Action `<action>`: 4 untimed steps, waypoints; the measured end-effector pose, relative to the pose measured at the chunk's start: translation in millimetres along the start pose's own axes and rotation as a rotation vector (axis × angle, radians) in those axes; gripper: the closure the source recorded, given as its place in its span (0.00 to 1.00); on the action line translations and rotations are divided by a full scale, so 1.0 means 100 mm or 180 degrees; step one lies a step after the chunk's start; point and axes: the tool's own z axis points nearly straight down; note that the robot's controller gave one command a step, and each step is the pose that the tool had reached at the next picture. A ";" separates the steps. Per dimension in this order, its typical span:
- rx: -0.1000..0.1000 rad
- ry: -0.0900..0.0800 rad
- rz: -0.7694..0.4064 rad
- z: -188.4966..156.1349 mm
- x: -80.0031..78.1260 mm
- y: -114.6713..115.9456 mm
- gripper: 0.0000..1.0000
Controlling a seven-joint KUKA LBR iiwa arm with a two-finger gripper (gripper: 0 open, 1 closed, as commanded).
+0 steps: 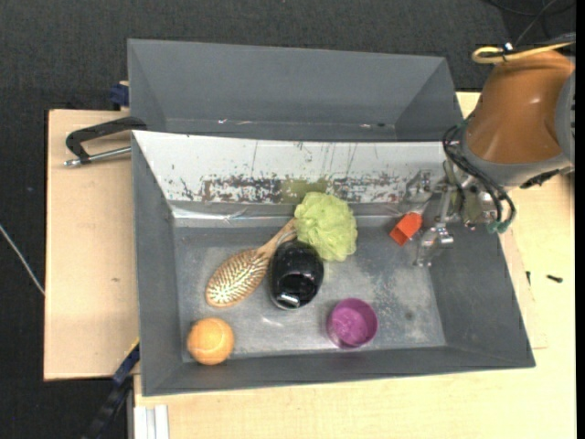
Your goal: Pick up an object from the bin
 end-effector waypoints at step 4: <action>-0.0022 -0.0003 0.0778 0.92 -0.12 -0.38 1.00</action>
Offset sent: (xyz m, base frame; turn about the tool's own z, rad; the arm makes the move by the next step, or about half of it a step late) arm 0.0149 -0.0317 -0.0944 -0.0371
